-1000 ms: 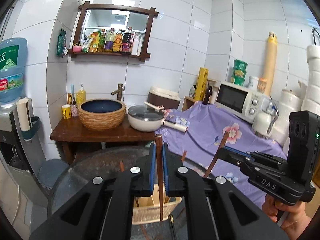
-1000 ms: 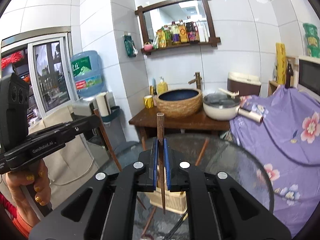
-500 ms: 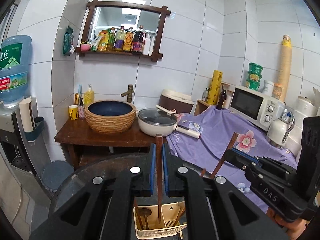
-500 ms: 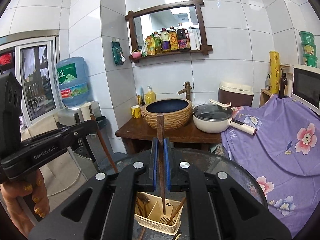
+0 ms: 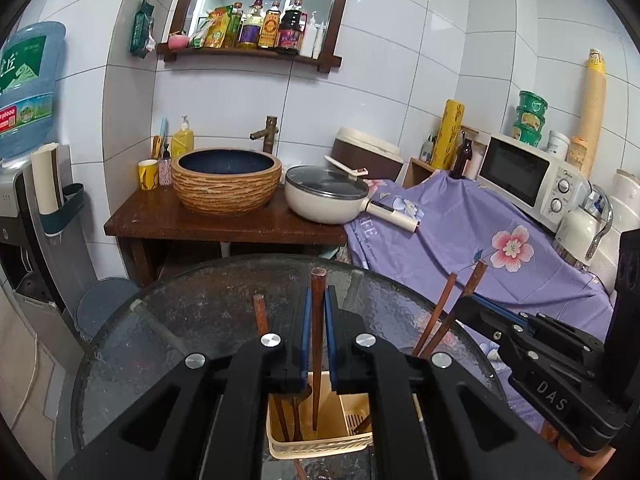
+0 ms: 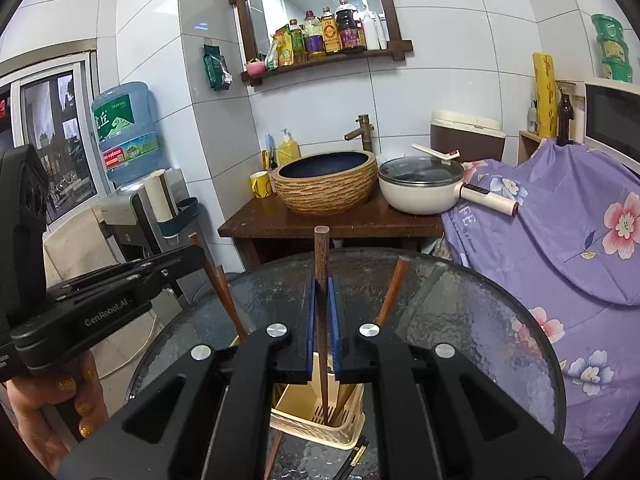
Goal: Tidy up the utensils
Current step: 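Lower both chopsticks into the basket and open both tools, then move both open tools back down to the utensils on the table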
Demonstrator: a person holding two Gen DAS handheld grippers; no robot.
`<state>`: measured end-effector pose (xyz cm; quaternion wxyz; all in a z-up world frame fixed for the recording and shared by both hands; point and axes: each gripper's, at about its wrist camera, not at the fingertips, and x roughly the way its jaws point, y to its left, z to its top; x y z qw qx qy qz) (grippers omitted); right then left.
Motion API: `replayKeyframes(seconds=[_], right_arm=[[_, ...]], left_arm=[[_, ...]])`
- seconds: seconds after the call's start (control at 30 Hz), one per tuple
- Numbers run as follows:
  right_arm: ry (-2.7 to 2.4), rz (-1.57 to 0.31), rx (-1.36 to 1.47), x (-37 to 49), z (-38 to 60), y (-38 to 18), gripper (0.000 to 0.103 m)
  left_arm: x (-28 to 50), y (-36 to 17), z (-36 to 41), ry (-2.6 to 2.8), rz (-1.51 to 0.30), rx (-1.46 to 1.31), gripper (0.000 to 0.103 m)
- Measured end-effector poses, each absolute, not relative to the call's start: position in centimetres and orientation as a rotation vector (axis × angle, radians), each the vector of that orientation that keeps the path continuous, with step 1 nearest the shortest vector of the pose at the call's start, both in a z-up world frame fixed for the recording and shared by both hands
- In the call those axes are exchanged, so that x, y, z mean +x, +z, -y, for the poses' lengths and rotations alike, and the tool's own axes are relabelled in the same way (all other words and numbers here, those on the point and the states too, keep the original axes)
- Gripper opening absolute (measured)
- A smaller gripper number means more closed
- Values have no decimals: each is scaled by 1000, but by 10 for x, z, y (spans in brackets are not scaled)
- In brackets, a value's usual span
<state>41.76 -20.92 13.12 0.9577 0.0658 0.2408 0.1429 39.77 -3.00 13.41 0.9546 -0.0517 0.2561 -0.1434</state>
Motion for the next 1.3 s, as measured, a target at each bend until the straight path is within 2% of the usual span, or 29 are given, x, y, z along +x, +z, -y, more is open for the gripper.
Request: replayKeyframes(seconds=[0.63,0.7,0.77,0.8,0.83,0.87,0.9,0.97,1.03,1.1,1.2,1.27,1.3], right_arm=[[244,-506,142,422,217,108,7],[235,-499,141,420,218,107,8],[221,-487,123,418,219,106,9],[209,-480,114,416,219,105,11],[207,-476,115,414,219,105,22],[206,-470,123,413,221,105,37],[198,-457,132,410,223,104,43],[192,-447,131,406,225,104,46],[188,-442,127,400,226,103,47],[172,-434,118,393,228,101,47],[158,-426,111,377,233,96,51],[158,-435,112,365,236,89,59],[165,-445,111,357,237,83,59]], left_arm=[[408,95,29,-274,-602,-117,7],[407,94,28,-278,-599,-121,9],[403,95,27,-273,-588,-122,21],[402,95,26,-272,-582,-127,32],[399,95,25,-272,-576,-133,40],[397,95,24,-273,-570,-138,43],[395,95,24,-271,-564,-140,46],[386,96,23,-259,-542,-133,56],[375,96,19,-248,-512,-139,81],[364,97,16,-239,-487,-149,90],[340,93,12,-233,-472,-136,94],[326,86,12,-231,-472,-123,97],[319,82,11,-227,-474,-114,97]])
